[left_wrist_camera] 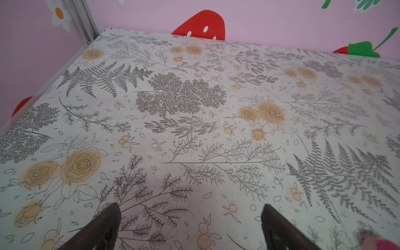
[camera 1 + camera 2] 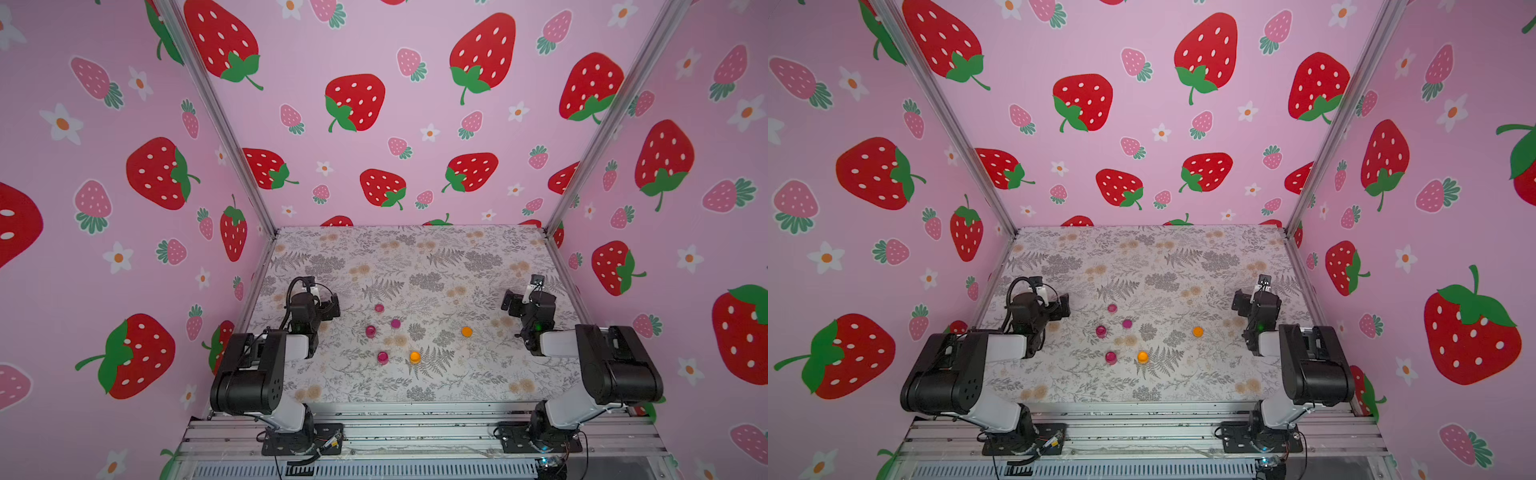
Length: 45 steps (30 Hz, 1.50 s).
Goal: Close the paint jar lid
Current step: Pick up the paint jar from the center of the board.
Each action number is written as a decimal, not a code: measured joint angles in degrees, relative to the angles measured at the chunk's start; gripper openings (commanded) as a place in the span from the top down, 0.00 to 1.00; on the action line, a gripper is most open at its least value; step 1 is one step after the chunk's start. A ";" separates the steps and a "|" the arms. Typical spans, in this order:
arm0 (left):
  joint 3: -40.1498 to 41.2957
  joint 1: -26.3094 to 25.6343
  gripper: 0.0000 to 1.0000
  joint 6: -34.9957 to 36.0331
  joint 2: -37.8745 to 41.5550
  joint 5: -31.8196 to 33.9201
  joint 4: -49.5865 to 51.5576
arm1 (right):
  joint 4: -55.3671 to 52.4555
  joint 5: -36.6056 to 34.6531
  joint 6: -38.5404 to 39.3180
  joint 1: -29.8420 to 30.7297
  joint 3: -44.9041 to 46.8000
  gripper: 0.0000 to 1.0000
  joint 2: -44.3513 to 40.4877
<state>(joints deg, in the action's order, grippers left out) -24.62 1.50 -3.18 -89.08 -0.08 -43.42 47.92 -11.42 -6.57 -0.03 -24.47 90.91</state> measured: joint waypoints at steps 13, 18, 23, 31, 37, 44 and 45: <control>0.00 0.00 0.01 0.00 0.00 0.02 0.00 | -0.22 0.31 0.02 0.00 0.00 0.01 0.00; -0.35 -0.04 0.00 0.17 0.57 -0.20 1.55 | -1.44 0.04 0.20 0.15 -0.22 0.01 -0.61; -5.77 -4.81 0.01 -0.76 12.00 2.84 15.87 | -25.55 0.55 -2.21 2.21 -12.98 0.01 -11.32; -15.28 -20.39 0.01 -14.47 28.76 10.12 36.39 | -51.12 11.17 -6.73 23.28 -36.00 0.00 -12.87; -12.17 -30.73 0.01 -20.26 33.24 17.92 51.60 | -61.64 15.98 -8.66 41.00 -37.66 0.08 -3.93; -5.95 -28.39 0.01 -26.67 42.10 21.88 61.61 | -64.17 15.45 -9.16 52.65 -42.21 0.13 5.95; -5.92 -26.80 0.01 -27.10 42.75 21.68 62.27 | -64.04 15.26 -9.09 53.66 -43.04 0.14 7.17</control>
<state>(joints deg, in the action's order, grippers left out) -30.55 -25.30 -30.28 -46.33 21.61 18.85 -16.12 3.84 -15.66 53.63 -67.51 98.08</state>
